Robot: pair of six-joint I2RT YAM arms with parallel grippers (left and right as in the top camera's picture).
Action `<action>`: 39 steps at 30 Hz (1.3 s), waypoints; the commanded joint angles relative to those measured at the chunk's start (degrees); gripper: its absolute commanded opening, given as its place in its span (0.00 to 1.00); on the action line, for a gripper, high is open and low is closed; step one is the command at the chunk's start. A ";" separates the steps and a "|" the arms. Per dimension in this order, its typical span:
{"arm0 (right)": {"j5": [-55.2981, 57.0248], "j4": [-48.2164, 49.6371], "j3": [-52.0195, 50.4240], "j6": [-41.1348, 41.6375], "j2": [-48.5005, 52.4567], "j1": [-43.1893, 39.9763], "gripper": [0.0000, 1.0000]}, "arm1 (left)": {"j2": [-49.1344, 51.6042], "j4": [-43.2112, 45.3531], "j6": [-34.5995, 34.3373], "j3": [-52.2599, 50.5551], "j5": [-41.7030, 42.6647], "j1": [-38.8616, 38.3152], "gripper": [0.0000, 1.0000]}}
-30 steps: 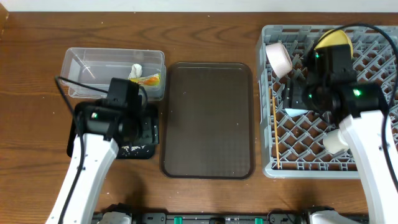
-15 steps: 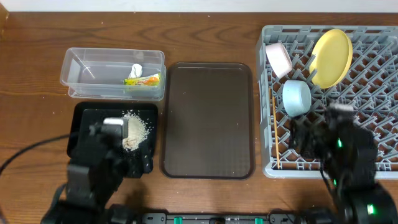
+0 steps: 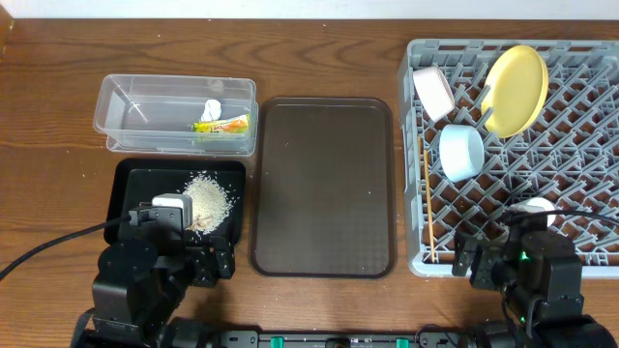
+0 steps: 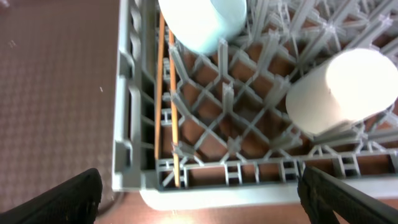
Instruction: Sort waste into correct bins and load items into the dishwasher rack
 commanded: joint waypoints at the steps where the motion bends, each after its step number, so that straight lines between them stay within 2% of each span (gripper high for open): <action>1: 0.59 -1.75 -0.39 0.72 -0.22 0.39 0.99 | -0.26 0.00 0.83 -0.61 -0.04 -0.17 0.91; 11: 3.15 -2.86 -0.39 -0.55 -0.68 0.46 0.99 | -0.26 0.00 0.83 -0.61 -0.04 -0.15 0.91; 16: 2.38 2.16 -0.98 -3.32 -3.78 0.48 0.99 | -0.26 0.00 0.81 -0.61 -0.04 -0.17 0.91; 21: -1.01 12.85 -5.62 -13.70 -11.43 -0.35 0.99 | -0.26 0.00 0.81 -0.61 -0.04 -0.17 0.91; 32: -2.25 41.68 -25.35 -13.90 -27.23 -3.28 0.99 | -0.26 0.00 0.81 -0.61 -0.04 -0.17 0.91; 39: -2.01 59.06 -35.50 -13.90 -27.76 -3.34 0.99 | -0.26 0.00 0.81 -0.61 -0.04 -0.17 0.91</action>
